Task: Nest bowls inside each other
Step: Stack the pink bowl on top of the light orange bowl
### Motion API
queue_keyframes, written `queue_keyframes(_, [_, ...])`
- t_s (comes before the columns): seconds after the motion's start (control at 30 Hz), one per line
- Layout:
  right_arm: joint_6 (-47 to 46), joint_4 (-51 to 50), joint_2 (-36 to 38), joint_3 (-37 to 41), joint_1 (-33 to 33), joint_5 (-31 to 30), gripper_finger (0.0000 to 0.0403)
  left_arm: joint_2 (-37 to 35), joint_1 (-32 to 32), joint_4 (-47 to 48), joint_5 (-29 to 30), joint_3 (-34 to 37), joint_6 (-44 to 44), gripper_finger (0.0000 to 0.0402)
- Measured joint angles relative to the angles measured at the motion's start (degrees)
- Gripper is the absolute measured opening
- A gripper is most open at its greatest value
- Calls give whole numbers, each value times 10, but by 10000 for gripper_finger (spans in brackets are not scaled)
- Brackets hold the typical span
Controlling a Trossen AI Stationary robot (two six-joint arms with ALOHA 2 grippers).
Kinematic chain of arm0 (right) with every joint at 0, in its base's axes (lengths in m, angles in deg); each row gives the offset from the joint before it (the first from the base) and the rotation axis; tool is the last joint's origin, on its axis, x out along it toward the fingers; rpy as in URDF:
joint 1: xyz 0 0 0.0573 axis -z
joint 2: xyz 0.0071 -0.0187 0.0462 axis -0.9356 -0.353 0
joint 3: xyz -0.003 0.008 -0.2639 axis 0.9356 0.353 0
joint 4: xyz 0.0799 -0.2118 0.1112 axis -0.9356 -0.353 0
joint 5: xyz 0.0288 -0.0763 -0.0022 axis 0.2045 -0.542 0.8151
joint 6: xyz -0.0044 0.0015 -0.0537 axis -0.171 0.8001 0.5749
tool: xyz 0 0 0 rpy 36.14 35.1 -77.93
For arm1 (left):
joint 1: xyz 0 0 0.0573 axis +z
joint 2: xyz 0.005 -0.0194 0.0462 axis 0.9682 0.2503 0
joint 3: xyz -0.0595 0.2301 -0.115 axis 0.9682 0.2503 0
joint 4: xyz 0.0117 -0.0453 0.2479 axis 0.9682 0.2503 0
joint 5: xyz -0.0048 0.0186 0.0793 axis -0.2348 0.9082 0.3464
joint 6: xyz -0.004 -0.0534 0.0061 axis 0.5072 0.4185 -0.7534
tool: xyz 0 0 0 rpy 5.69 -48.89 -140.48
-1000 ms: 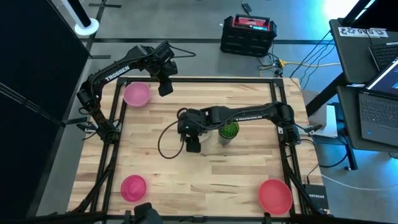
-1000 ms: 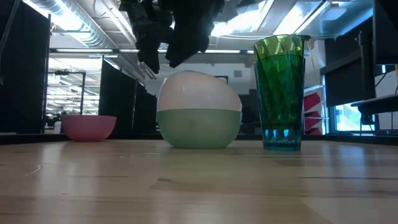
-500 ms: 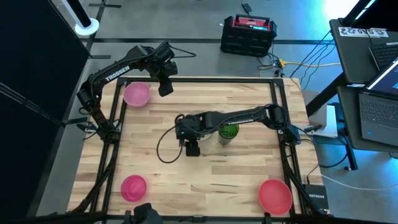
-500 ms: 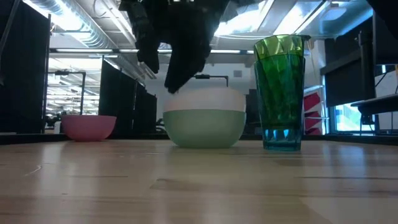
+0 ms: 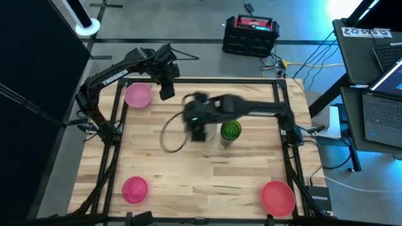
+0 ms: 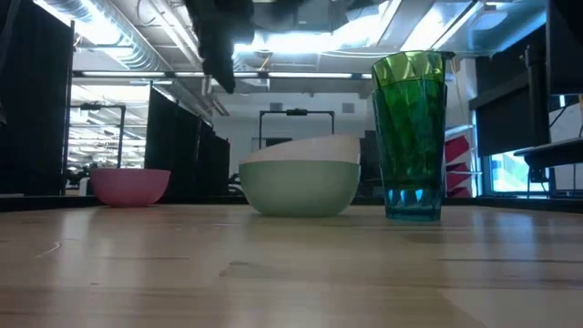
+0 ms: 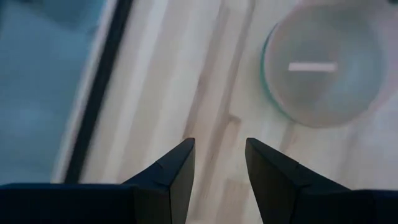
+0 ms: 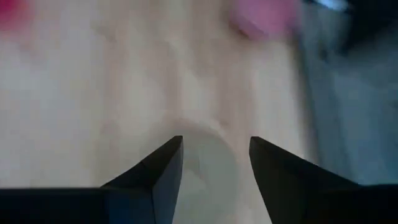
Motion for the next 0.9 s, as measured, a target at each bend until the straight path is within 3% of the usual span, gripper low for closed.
queue_keyframes(0.57, [-286,-28,558,413,-143,-150,172,-11,-171,65,-6,5,163,129])
queue_keyframes(0.7, [-311,-5,635,511,-189,-100,172,-11,-220,43,-7,5,201,129])
queue_keyframes(0.9, [-313,-4,674,617,-237,-27,172,-11,-250,52,5,5,264,129])
